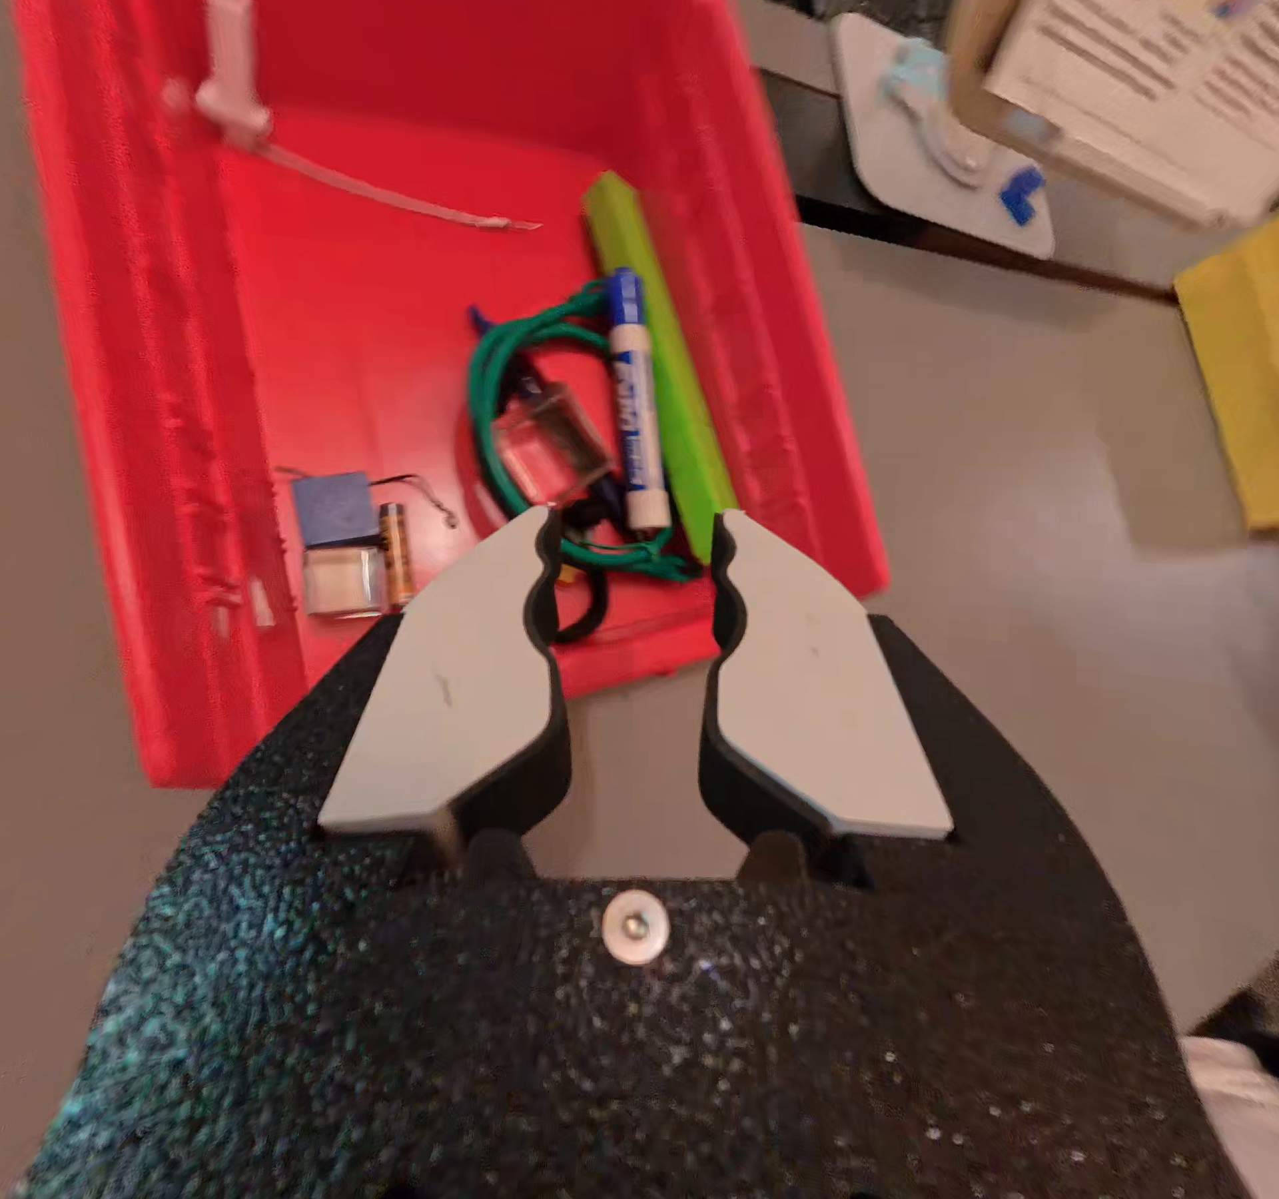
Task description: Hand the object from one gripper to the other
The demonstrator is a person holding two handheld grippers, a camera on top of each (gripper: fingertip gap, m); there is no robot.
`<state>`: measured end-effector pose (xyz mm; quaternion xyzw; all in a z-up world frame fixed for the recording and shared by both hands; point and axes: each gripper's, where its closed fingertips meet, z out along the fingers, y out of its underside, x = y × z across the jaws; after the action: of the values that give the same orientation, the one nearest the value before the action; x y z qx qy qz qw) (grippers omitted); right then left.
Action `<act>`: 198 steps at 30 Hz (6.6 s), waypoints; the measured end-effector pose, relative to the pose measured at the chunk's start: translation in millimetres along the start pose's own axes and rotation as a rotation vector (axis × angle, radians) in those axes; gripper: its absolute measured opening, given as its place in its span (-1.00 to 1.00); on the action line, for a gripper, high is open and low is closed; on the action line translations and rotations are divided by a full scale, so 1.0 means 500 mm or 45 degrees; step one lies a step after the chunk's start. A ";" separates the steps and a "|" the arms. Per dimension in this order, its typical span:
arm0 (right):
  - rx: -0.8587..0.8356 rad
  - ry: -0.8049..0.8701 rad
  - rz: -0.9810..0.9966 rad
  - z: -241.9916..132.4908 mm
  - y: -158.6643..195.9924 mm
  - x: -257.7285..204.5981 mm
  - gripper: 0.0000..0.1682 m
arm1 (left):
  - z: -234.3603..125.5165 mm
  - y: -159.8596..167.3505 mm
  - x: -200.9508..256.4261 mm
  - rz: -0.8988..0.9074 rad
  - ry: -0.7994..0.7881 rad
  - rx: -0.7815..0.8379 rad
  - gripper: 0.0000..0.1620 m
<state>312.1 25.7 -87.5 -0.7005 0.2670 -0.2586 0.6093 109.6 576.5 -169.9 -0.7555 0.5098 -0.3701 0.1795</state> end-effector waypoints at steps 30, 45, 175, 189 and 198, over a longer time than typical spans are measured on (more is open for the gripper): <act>0.048 -0.260 0.124 -0.013 0.047 -0.076 -0.05 | 0.092 -0.001 -0.110 -0.093 -0.195 -0.097 -0.87; 0.095 -0.350 0.063 -0.032 0.008 -0.146 -0.06 | -0.115 -0.218 0.076 0.424 -0.428 0.634 -0.88; 0.387 -0.829 0.086 -0.155 -0.055 -0.340 -0.80 | -0.057 0.142 0.863 0.536 1.173 0.733 -0.86; 0.078 -1.134 0.976 -0.164 -0.039 -0.286 -0.32 | -0.082 0.123 0.858 1.033 0.927 1.064 -0.86; 0.008 -1.532 1.669 -0.140 -0.035 -0.348 -0.36 | -0.117 0.147 0.883 1.491 0.841 1.275 -0.86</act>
<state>139.2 97.4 -67.7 -0.4224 0.2483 0.5530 0.6739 110.4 153.3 -12.8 -0.0524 0.6216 -0.6020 0.4985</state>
